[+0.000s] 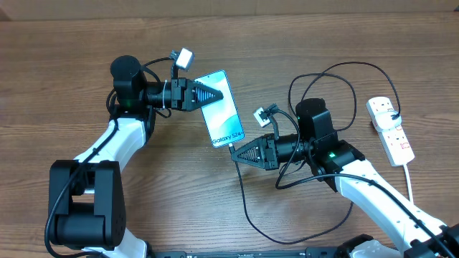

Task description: Plug charger to phone and switch on socket

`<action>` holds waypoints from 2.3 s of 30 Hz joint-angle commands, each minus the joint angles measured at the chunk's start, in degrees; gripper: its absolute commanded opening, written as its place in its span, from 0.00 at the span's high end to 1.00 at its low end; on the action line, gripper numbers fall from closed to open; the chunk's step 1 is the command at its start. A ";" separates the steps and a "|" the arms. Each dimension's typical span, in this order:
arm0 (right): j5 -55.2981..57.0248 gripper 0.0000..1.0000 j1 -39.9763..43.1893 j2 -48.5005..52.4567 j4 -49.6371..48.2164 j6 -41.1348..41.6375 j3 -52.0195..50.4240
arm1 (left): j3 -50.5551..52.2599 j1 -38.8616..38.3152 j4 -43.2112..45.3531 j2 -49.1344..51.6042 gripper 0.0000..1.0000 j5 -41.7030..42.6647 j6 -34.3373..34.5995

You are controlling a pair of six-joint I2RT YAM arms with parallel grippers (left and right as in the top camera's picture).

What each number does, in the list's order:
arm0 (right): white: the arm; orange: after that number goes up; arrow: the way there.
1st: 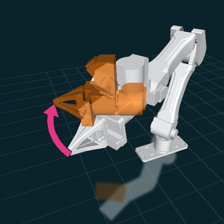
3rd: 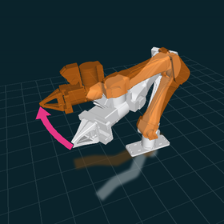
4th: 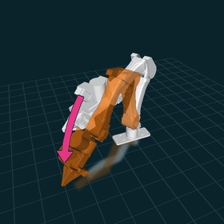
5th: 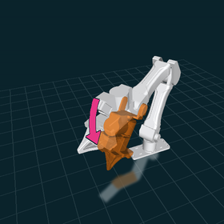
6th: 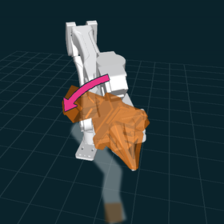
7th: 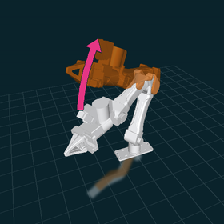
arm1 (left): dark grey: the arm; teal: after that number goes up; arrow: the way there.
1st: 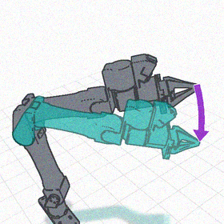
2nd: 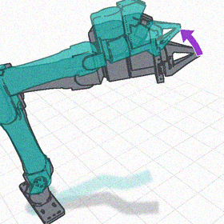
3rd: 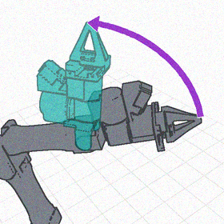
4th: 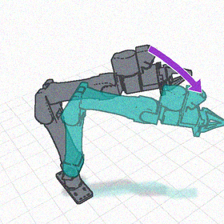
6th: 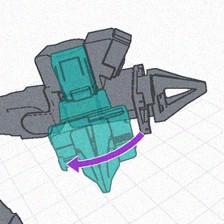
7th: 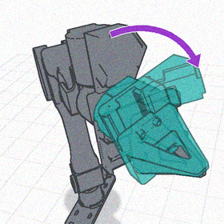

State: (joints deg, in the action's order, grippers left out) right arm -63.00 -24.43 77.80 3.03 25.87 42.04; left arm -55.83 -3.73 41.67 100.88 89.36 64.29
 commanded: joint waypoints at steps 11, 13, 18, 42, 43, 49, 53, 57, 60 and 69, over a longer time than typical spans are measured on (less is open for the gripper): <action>3.58 0.96 0.17 0.17 -1.68 -0.35 1.49 | -1.27 -0.07 0.11 0.11 0.96 1.31 0.04; 4.09 0.96 0.17 0.17 -2.14 -0.37 1.49 | -1.27 -0.11 0.11 0.11 0.96 1.31 0.04; 4.50 0.96 0.17 0.17 -5.03 -0.37 1.49 | -1.27 -0.72 0.11 0.11 0.96 1.31 0.04; 30.49 0.15 -1.88 -19.41 20.24 -6.12 1.60 | -1.27 -0.70 0.13 0.11 0.96 -0.63 -5.64; 38.34 0.13 -3.43 -21.38 23.10 -6.27 1.57 | -1.27 -0.70 0.13 0.11 0.96 -0.83 -5.64; 60.94 0.00 -15.58 -22.95 24.92 -6.14 1.53 | -1.27 -0.81 0.11 0.11 0.96 -2.67 -5.60; 77.94 0.05 -25.16 -17.97 21.97 -1.53 1.53 | -1.27 -0.81 0.09 0.11 0.96 -2.97 -5.51; 86.25 0.18 -30.71 -11.80 17.46 -0.13 1.53 | -1.27 -0.81 0.09 0.11 0.96 -2.93 -4.96; 86.64 0.30 -32.28 -8.35 13.70 -0.15 1.53 | -1.27 -0.81 0.09 0.11 0.96 -2.91 -5.01; 89.07 0.64 -32.52 -7.76 10.91 -0.17 2.69 | -1.27 -0.81 0.09 0.11 0.96 -2.51 -5.97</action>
State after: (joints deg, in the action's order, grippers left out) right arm 23.46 -56.73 71.16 14.13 25.39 42.76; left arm -56.05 -4.16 41.56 100.95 86.46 59.72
